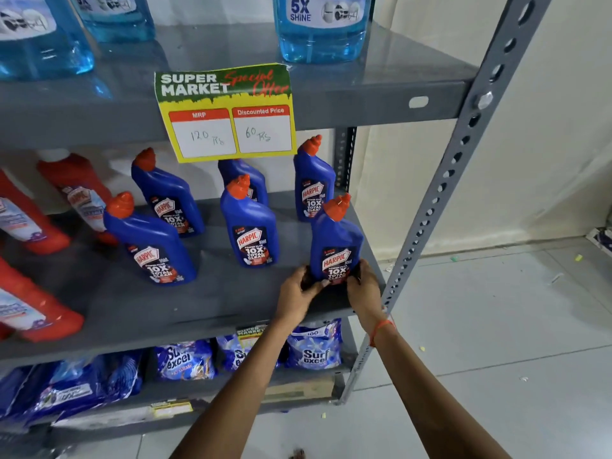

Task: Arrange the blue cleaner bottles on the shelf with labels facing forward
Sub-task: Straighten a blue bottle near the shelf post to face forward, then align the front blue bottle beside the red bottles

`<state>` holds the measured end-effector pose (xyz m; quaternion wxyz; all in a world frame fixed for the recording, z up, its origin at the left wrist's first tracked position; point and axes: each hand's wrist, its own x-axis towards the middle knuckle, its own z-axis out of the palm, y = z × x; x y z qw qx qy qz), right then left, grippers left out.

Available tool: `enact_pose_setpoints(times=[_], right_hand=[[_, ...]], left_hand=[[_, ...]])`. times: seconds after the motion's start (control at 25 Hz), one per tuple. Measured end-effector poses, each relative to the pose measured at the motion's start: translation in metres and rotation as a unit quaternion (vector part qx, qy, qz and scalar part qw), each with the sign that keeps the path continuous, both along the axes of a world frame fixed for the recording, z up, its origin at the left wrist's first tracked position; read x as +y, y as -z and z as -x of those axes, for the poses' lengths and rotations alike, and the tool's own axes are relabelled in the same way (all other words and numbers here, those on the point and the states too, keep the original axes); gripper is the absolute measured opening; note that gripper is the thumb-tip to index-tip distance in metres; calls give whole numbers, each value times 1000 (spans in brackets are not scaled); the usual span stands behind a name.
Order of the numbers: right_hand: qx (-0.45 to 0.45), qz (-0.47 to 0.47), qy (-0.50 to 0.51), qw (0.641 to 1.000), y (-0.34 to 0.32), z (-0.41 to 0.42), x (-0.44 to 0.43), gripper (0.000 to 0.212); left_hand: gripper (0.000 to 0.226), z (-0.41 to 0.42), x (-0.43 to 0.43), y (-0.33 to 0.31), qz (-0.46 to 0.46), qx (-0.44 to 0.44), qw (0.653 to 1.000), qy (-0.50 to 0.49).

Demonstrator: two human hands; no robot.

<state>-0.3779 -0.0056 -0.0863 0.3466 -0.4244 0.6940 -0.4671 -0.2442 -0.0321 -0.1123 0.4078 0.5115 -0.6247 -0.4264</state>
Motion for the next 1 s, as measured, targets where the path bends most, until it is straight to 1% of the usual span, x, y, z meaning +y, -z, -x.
enact_pose_setpoints(times=[0.12,0.28,0.4,0.52,0.56,0.64,0.68,0.76,0.8,0.84,0.88,0.92,0.96,1.0], right_hand=[[-24,18,22,999,-2,-4,11,37],[-52,13,21,998,-1,-8,18,33],[-65,22,47,997,-5,-14,23,37],[-136,49,156,977,-6,-33,34,36],[-168,47,196,965,-6,-43,37,36],[-283,34,245,927,-8,-64,40,35],[-345,24,238,908,-10,-75,40,31],[-420,-20,166,892,-19,-98,34,20],[-415,-33,121,901,-24,-108,29,18],[-382,-31,79,920,-29,-117,22,18],[-315,-21,48,948,-32,-126,13,17],[-225,-7,29,974,-34,-133,4,19],[-112,-1,14,994,-32,-139,-5,29],[-14,-1,-5,1000,-27,-142,-14,41]], left_hand=[[40,1,12,-3,-8,-4,1000,4],[38,3,22,-8,-17,-5,1000,4],[44,1,24,-12,-41,-2,999,5],[59,0,31,-17,-67,38,997,3],[60,-1,34,-20,-64,45,997,-19],[49,-9,40,-26,-12,45,994,-94],[40,-15,42,-31,30,43,990,-135],[30,-34,39,-41,103,37,973,-202],[29,-44,36,-45,126,35,965,-227],[31,-55,30,-46,137,35,957,-252],[36,-68,22,-44,134,35,953,-271],[44,-80,13,-40,112,32,953,-281],[55,-91,4,-34,76,25,958,-274],[66,-99,-5,-28,39,16,968,-246]])
